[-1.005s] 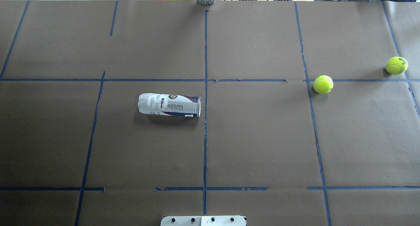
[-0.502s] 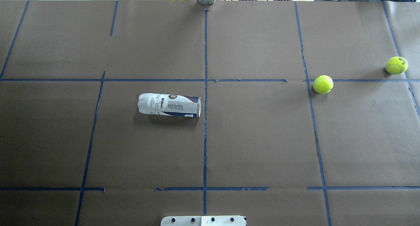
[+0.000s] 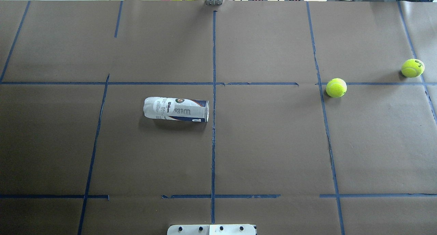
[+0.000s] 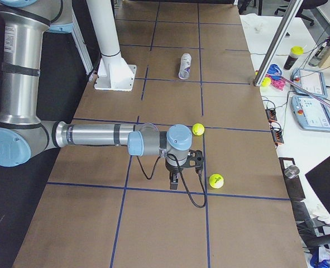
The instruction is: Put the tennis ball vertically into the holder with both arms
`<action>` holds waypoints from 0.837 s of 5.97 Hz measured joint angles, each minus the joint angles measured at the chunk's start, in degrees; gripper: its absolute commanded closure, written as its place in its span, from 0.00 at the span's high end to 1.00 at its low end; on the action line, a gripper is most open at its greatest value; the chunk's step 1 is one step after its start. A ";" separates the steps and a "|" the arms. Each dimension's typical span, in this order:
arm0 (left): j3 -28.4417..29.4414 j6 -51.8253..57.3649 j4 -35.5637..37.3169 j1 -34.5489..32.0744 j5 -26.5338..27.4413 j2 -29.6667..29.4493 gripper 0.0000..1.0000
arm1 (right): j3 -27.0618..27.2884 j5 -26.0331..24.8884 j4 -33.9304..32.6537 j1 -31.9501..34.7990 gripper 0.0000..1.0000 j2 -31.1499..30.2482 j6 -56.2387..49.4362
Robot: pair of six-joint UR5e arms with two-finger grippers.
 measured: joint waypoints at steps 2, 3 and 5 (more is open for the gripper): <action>-1.40 0.49 -1.42 1.83 0.05 -1.82 1.00 | 0.01 -0.01 0.05 0.00 1.00 0.00 0.00; -3.10 0.36 -3.44 5.07 0.16 -2.49 1.00 | 0.06 0.02 0.06 0.00 1.00 0.00 0.02; -5.14 -4.08 -10.07 10.95 0.14 -4.98 1.00 | 0.08 0.14 0.06 0.00 1.00 0.06 0.08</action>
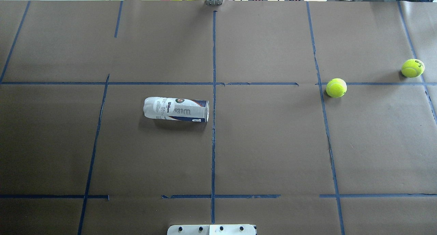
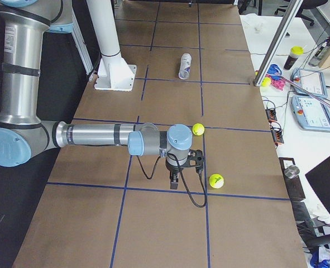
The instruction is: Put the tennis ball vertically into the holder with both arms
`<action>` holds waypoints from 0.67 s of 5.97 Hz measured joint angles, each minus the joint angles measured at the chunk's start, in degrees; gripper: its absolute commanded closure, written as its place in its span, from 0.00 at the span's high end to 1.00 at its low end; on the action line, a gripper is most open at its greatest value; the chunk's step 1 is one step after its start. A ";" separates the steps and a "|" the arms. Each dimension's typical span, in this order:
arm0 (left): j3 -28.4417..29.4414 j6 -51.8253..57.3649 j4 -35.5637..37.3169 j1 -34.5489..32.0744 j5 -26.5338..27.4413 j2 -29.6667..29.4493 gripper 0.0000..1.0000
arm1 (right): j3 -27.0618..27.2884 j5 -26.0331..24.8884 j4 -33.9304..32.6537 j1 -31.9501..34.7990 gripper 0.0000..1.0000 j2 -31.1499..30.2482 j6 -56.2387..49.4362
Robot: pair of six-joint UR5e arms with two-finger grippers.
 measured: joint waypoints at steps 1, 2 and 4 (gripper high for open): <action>-0.70 -3.43 -1.90 3.46 0.09 -2.96 1.00 | 0.00 0.04 0.00 0.00 1.00 0.02 0.01; -1.41 -6.45 -2.37 8.87 0.40 -8.03 1.00 | 0.01 0.09 0.00 0.00 1.00 0.03 0.01; -1.25 -8.14 -2.10 20.62 3.26 -19.25 1.00 | 0.01 0.14 0.00 0.00 1.00 0.03 0.03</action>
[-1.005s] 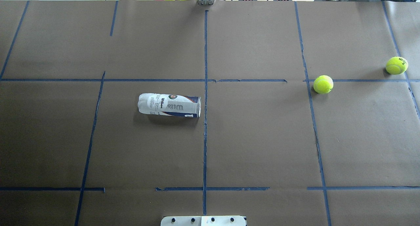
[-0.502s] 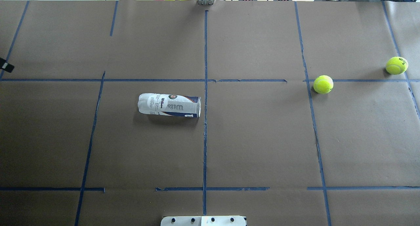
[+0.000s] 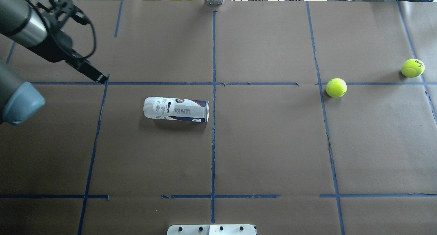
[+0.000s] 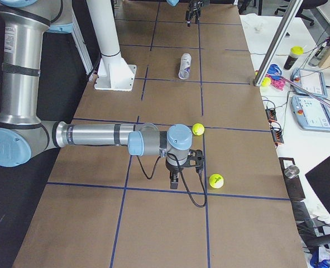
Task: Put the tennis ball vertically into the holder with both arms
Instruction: 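Reach the left gripper down to the clear can lying on its side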
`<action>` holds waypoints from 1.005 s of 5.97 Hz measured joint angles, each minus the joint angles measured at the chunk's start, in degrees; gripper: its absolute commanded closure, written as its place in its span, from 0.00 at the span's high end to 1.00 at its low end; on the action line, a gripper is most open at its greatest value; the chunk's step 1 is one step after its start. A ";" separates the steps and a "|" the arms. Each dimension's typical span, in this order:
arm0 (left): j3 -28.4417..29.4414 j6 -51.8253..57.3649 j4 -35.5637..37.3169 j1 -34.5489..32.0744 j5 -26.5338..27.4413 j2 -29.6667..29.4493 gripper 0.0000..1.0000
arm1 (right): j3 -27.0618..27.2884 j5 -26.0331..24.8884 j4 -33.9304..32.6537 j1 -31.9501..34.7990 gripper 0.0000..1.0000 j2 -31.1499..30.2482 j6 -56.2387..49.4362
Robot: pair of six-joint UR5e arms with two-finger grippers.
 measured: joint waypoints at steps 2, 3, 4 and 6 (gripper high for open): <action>2.50 8.87 0.13 9.38 10.28 -8.47 1.00 | -0.03 0.03 -0.02 0.00 1.00 0.00 0.03; 5.88 13.96 1.50 11.82 14.26 -13.05 0.99 | -0.04 0.10 0.04 0.00 1.00 -0.03 -0.09; 10.11 19.76 4.76 13.03 16.27 -18.31 0.98 | -0.08 0.54 0.19 0.00 1.00 -0.10 -0.25; 13.97 27.87 8.86 17.51 23.63 -22.83 1.00 | -0.17 1.20 0.26 -0.04 1.00 -0.17 -0.37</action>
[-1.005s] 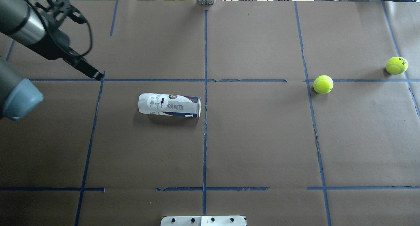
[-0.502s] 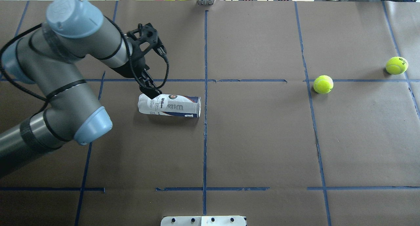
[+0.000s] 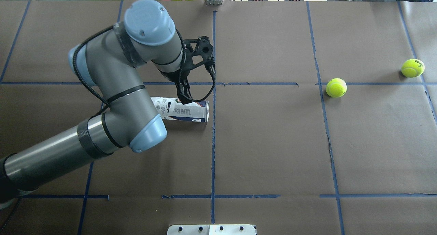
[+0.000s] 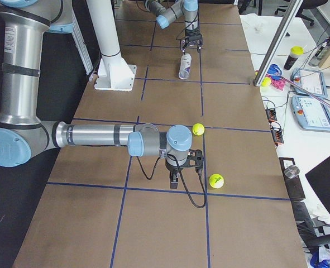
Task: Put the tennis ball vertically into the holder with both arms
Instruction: 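Reach the left gripper down to the clear can lying on its side, then grasp the clear can with the left gripper and lift it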
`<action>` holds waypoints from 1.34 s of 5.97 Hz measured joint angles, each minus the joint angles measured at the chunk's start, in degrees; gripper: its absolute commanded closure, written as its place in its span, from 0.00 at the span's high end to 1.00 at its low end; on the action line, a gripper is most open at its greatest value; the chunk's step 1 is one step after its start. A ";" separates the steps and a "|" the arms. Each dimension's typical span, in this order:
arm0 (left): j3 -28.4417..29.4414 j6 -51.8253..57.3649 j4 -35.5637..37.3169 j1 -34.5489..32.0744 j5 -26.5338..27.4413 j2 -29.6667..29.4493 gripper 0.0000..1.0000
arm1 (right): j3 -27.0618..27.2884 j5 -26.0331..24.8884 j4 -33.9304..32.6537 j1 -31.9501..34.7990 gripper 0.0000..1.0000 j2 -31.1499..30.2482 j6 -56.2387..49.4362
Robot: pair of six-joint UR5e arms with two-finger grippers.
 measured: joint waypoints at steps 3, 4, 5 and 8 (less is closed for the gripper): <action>7.41 5.65 7.75 6.73 11.33 -6.43 1.00 | -0.37 0.18 0.01 -0.22 1.00 0.05 -0.03; 8.88 6.03 8.34 8.66 14.02 -6.96 1.00 | -0.46 0.18 0.01 -0.27 1.00 0.04 -0.04; 9.71 6.19 8.18 9.76 15.74 -6.88 1.00 | -0.60 0.18 0.01 -0.34 1.00 0.04 -0.08; 11.40 6.76 5.35 10.51 17.75 -6.49 1.00 | -0.80 0.12 0.07 -0.40 1.00 0.07 -0.07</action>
